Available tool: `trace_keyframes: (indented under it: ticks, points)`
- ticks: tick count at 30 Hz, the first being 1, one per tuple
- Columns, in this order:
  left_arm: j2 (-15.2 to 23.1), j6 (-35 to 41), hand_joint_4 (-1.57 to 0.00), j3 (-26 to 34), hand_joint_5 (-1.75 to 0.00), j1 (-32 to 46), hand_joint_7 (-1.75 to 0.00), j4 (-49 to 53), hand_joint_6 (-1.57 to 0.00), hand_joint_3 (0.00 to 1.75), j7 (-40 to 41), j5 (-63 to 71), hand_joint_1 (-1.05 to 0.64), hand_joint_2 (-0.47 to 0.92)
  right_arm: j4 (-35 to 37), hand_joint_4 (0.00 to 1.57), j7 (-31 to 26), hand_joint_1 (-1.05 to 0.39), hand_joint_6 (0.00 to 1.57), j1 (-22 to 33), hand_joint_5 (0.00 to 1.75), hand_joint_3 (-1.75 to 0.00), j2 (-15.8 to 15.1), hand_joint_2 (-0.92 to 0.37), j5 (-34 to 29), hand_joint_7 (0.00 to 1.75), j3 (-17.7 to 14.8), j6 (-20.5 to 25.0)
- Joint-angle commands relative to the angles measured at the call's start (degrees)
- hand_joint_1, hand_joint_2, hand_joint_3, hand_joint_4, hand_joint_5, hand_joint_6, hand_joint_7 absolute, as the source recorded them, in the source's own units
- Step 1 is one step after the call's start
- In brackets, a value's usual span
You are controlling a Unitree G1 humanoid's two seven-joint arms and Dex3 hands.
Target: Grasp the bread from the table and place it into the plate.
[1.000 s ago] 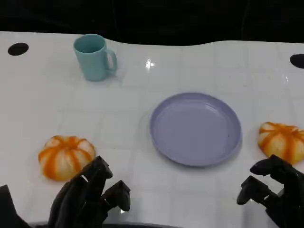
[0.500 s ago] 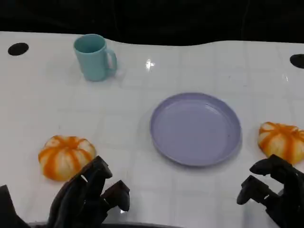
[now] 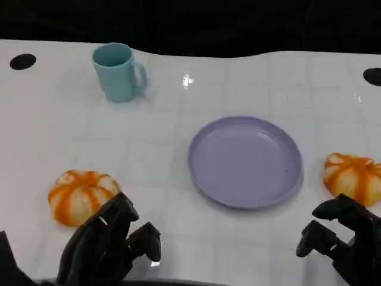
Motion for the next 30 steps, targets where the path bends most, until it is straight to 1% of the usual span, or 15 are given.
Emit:
trace_keyframes:
  ticks: [1,5,10,14,16,20,22,23,25,26,27,28,29,30]
  points:
    - [0.0,-5.0,-0.76,0.7,-1.75,0.4,-1.49,-2.0,-0.61,0.31,1.0,1.5,-0.56,0.92,-0.4,0.76,-0.2,-0.52,0.86,0.3,1.48,-0.22,-0.1,-0.92,-0.1,0.89,0.1,-1.0]
    - [-0.2,-9.1,-0.73,0.5,-1.74,0.9,-1.45,-3.8,-0.62,0.29,2.7,3.8,-0.57,0.92,-0.5,0.75,0.1,-0.51,0.86,0.5,1.49,-0.22,0.0,-0.92,0.3,0.89,0.3,-1.2]
    - [0.1,-14.9,-0.71,-1.1,-1.75,2.0,-1.43,-7.1,-0.62,0.31,7.7,10.8,-0.6,0.92,-0.7,0.74,0.1,-0.52,0.87,0.5,1.48,-0.21,-0.2,-0.92,0.6,0.89,0.4,-0.8]
    - [0.8,-18.4,-0.64,-2.8,-1.75,3.9,-1.41,-11.3,-0.56,0.32,13.3,18.1,-0.58,0.92,-0.9,0.74,-0.2,-0.52,0.87,0.6,1.48,-0.2,0.0,-0.92,0.4,0.88,0.7,-0.8]
    - [1.0,-19.2,-0.61,-3.3,-1.75,4.4,-1.41,-12.1,-0.54,0.33,14.6,19.7,-0.57,0.92,-1.0,0.74,-0.3,-0.53,0.87,0.7,1.48,-0.2,0.1,-0.92,0.2,0.88,0.8,-1.0]
    - [2.9,-27.2,-0.57,-3.5,-1.75,4.0,-1.39,-13.1,-0.53,0.33,18.6,27.6,-0.52,0.92,-1.0,0.75,-0.2,-0.52,0.87,0.7,1.49,-0.2,0.1,-0.92,0.7,0.88,0.7,-0.6]
    - [4.4,-28.5,-0.55,-3.8,-1.74,3.8,-1.39,-13.6,-0.53,0.35,20.1,30.6,-0.51,0.92,-0.8,0.75,0.0,-0.51,0.87,0.7,1.48,-0.21,0.1,-0.92,0.9,0.88,0.6,-0.6]
    - [5.8,-28.0,-0.54,-3.8,-1.73,3.7,-1.38,-14.5,-0.52,0.36,20.4,32.1,-0.51,0.92,-0.8,0.75,0.0,-0.51,0.87,0.7,1.48,-0.22,0.0,-0.92,1.0,0.88,0.6,-0.6]
    - [8.6,-26.5,-0.49,-4.0,-1.6,3.5,-1.24,-16.4,-0.5,0.34,19.9,33.3,-0.48,0.92,-0.9,0.75,-0.1,-0.51,0.87,0.7,1.48,-0.22,0.0,-0.92,1.0,0.88,0.6,-0.4]
    - [10.4,-25.7,-0.48,-4.1,-1.56,3.5,-1.2,-17.7,-0.5,0.33,19.9,34.9,-0.47,0.92,-1.0,0.75,-0.4,-0.51,0.86,0.7,1.48,-0.22,0.0,-0.92,1.1,0.89,0.5,-0.2]
    - [12.3,-24.9,-0.46,-4.1,-1.43,3.5,-0.99,-18.9,-0.51,0.27,19.8,36.9,-0.45,0.92,-1.2,0.75,-0.6,-0.51,0.87,0.8,1.48,-0.21,-0.1,-0.92,1.1,0.89,0.5,0.1]
    - [13.7,-24.4,-0.46,-4.2,-1.34,3.5,-0.83,-19.9,-0.53,0.23,19.9,38.3,-0.43,0.92,-1.2,0.75,-0.7,-0.51,0.87,0.8,1.47,-0.21,-0.1,-0.92,1.2,0.89,0.5,0.2]
    - [15.7,-24.0,-0.46,-4.2,-1.29,3.6,-0.74,-21.5,-0.55,0.21,20.5,41.8,-0.42,0.92,-1.2,0.75,-0.7,-0.51,0.87,0.8,1.47,-0.2,-0.2,-0.92,1.1,0.88,0.4,0.2]
    - [17.5,-23.4,-0.46,-4.3,-1.13,3.7,-0.57,-23.1,-0.56,0.16,21.3,45.7,-0.45,0.92,-1.1,0.75,-0.6,-0.51,0.87,0.7,1.48,-0.21,-0.2,-0.92,1.1,0.88,0.4,-0.1]
